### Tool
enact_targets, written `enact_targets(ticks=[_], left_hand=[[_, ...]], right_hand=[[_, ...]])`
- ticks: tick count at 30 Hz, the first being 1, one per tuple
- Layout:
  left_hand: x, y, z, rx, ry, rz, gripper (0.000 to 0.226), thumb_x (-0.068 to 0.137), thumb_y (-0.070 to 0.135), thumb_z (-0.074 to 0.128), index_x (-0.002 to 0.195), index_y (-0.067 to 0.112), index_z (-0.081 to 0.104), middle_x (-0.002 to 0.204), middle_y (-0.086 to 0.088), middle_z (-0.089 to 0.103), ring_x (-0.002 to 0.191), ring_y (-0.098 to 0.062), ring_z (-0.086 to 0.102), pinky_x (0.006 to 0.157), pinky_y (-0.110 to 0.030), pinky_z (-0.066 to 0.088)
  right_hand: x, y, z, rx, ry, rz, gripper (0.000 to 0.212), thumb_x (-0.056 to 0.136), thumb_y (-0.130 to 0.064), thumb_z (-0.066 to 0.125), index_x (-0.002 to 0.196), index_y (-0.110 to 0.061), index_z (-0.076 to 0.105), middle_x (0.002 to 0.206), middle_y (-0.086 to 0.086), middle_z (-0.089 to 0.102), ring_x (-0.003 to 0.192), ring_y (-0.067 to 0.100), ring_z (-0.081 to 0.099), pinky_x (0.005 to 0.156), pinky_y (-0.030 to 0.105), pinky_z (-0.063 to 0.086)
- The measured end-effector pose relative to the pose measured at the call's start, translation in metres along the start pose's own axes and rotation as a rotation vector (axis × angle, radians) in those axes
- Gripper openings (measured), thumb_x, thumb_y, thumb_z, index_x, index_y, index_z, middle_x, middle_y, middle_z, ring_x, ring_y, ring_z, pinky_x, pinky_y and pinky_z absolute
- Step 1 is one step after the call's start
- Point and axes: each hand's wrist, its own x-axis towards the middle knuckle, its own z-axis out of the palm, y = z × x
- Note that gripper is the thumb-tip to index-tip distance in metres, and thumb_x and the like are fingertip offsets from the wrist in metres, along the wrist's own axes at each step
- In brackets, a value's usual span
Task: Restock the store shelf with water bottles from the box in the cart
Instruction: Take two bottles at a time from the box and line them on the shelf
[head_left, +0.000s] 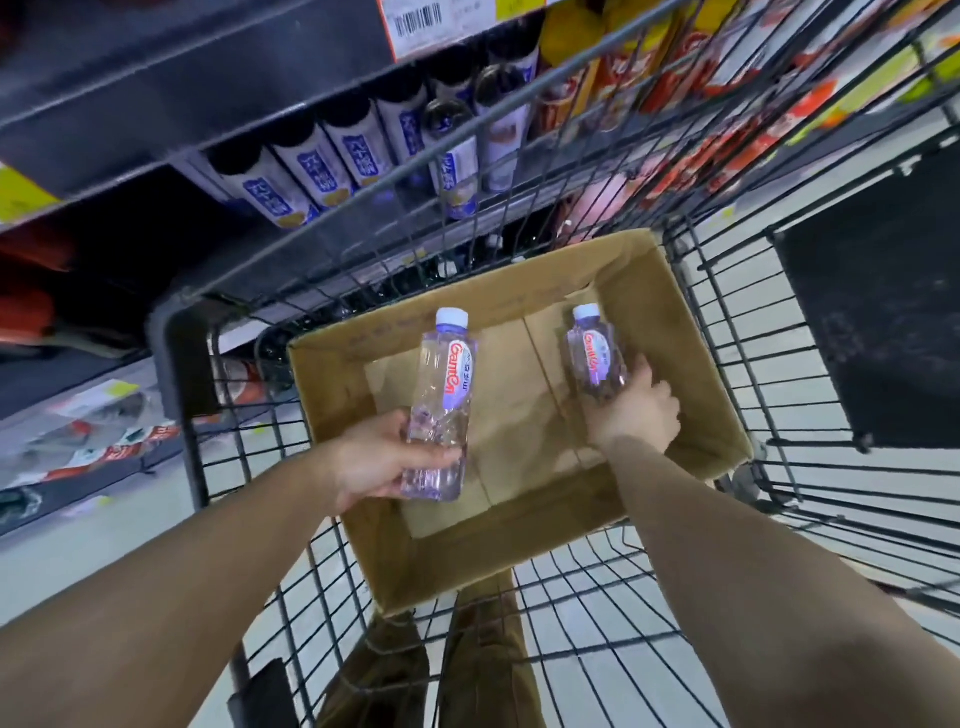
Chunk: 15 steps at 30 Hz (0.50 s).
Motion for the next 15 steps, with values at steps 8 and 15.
enact_targets(ticks=[8,15], left_hand=[[-0.002,-0.005,-0.005,0.006,0.015,0.01,0.054,0.076,0.021,0.079,0.125,0.02,0.058,0.112,-0.001,0.075,0.104,-0.018,0.071,0.096,-0.04,0.054],[-0.038,0.0,-0.004,-0.016,0.055,0.062,0.059,0.074,0.023,0.082,0.126,0.019,0.055,0.116,-0.003,0.072,0.107,-0.022,0.069,0.096,-0.045,0.054]], right_hand=[[-0.004,-0.003,0.008,0.232,-0.283,0.045,0.04,0.078,-0.034,0.074,0.106,-0.014,0.055,0.092,0.004,0.066,0.069,0.019,0.061,0.059,0.024,0.048],[-0.058,-0.016,-0.008,0.787,-0.655,0.044,0.026,0.077,-0.002,0.076,0.1,-0.007,0.066,0.094,0.014,0.073,0.072,0.023,0.07,0.068,0.045,0.06]])
